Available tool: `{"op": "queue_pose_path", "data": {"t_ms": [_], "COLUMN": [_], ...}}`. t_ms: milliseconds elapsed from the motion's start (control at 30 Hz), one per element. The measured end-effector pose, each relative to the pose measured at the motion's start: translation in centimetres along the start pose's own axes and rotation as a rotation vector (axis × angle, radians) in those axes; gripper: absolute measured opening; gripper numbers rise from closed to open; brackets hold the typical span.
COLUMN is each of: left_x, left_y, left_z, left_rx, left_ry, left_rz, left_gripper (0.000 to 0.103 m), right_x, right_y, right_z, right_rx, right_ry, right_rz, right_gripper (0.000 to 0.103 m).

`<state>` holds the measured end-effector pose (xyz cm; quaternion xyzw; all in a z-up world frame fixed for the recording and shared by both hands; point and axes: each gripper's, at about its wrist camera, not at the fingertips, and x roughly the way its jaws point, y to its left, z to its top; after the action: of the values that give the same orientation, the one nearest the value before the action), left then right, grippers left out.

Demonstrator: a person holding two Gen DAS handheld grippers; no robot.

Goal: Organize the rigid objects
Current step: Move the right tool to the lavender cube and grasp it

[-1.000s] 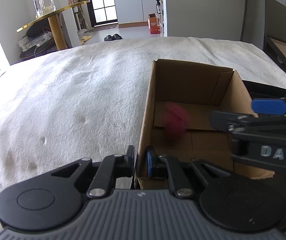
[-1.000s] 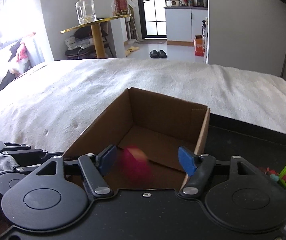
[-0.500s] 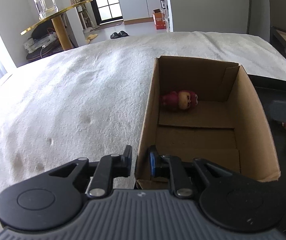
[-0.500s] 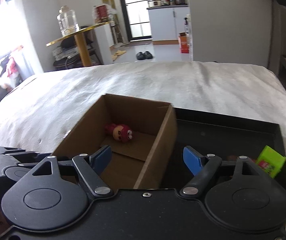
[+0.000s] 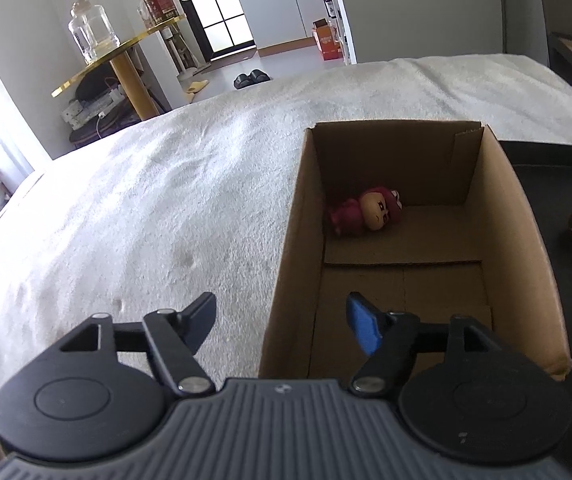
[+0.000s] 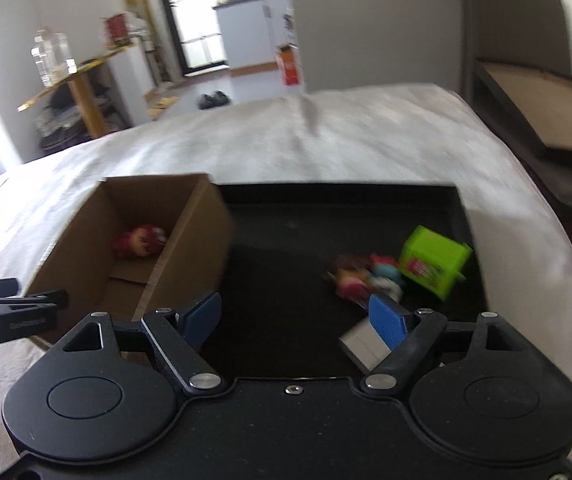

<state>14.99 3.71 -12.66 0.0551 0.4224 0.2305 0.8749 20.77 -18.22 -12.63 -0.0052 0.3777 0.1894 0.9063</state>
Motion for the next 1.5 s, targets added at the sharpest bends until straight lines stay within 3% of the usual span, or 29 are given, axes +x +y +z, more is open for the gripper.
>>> {"op": "queue_pose_path", "data": {"t_ms": [633,900,1167,1200,1300,1500], "left_x": [0.1,0.2,0.1,0.1,0.2,0.3], "left_y": [-2.0,-1.8,-1.5,-1.5,-1.4,-1.0], "left_z": [0.6,0.3,0.3,0.3,0.4,0.1], "left_rx": [0.071,0.067,0.064,0.063,0.061,0.051], "left_ry": [-0.021,-0.005,-0.003,-0.003,-0.002,0.002], "left_rz": [0.024,0.034,0.038,0.037,0.037,0.028], "left_gripper": [0.076,0.076,0.076,0.076,0.076,0.076], "right_x": [1.3,2.5,3.8,4.0,4.2,3.4], "right_y": [-6.3,-6.9,-6.0,-6.0,-6.2,-6.6], "right_z": [-3.7,-3.9,-3.7,-3.8,-4.2,-4.5], "right_rx": [0.177,0.222,0.160,0.152,0.141,0.152], "right_ry": [0.148,0.177,0.166,0.169,0.181,0.174], "right_rz": [-0.199,-0.192,-0.199,-0.211,-0.248,-0.217], "right_gripper": [0.079,0.071,0.070,0.067,0.044,0.043]}}
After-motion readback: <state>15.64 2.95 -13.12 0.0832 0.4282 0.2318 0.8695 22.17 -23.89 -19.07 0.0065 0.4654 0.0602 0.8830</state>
